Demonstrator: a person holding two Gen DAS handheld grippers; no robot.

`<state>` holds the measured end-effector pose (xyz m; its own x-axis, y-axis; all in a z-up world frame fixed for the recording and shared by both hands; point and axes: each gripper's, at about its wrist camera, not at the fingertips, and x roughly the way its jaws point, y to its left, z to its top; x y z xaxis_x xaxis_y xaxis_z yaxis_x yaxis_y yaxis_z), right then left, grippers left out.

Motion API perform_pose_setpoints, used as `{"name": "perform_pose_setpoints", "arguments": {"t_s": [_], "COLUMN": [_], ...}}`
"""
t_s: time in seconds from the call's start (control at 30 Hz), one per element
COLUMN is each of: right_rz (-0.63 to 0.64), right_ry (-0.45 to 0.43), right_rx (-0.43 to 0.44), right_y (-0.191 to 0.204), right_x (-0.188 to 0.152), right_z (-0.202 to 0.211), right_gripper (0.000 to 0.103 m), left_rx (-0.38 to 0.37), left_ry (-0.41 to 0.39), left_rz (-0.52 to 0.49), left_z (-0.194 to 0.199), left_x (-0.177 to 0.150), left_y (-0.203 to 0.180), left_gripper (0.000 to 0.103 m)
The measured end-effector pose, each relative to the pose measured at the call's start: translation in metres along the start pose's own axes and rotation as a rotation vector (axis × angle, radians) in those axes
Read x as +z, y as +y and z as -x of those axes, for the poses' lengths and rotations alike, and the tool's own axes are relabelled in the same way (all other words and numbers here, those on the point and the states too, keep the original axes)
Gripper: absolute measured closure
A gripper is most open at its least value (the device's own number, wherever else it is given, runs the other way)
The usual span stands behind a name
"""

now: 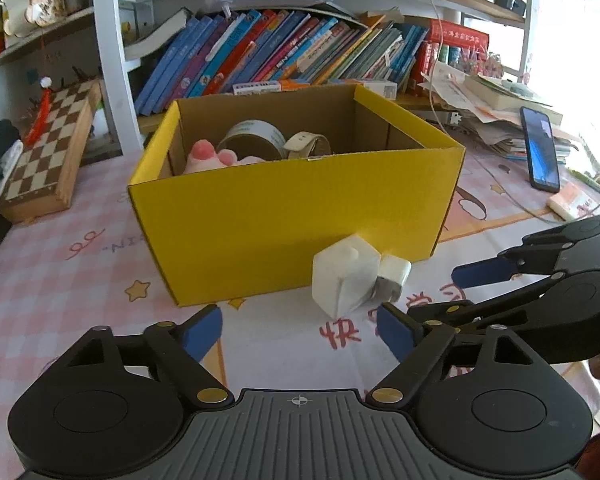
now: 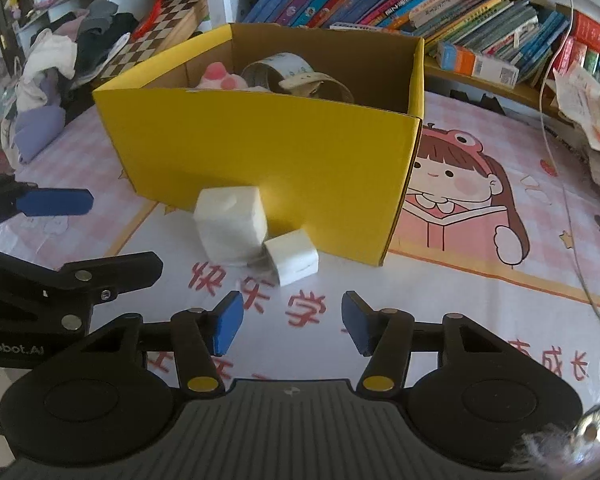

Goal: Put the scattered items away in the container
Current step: 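Grasp the white cube with the left tool while the right tool grasps the small white plug, then lift the white cube and white plug and carry them over the yellow box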

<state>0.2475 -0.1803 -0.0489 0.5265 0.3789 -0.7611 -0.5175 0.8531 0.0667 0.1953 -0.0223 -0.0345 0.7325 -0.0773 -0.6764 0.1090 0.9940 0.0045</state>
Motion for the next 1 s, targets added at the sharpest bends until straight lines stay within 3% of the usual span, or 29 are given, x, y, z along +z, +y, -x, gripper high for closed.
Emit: {"name": "perform_pose_setpoints", "arguments": {"t_s": [0.3, 0.53, 0.67, 0.83, 1.0], "right_rz": [-0.068, -0.113, -0.078, -0.033, -0.019], "right_ry": [0.019, 0.033, 0.030, 0.018, 0.011], "right_rx": [0.030, 0.041, 0.080, 0.107, 0.113], "right_y": [-0.020, -0.034, -0.031, -0.022, -0.017], "right_x": [0.008, 0.011, 0.012, 0.018, 0.025], "right_z": [-0.016, -0.023, -0.023, -0.029, -0.038], "right_gripper": [0.056, 0.056, 0.056, 0.056, 0.056], "left_rx": [-0.080, -0.125, -0.142, -0.163, -0.114], "left_ry": [0.038, 0.053, 0.064, 0.078, 0.086], "left_rz": [0.032, 0.034, 0.047, 0.065, 0.102], "left_z": [-0.033, -0.047, -0.048, -0.048, -0.028], "left_x": [0.017, 0.024, 0.025, 0.025, 0.014], "left_y": [0.003, 0.000, 0.002, 0.005, 0.022], "left_gripper": [0.042, 0.043, 0.063, 0.072, 0.074]}}
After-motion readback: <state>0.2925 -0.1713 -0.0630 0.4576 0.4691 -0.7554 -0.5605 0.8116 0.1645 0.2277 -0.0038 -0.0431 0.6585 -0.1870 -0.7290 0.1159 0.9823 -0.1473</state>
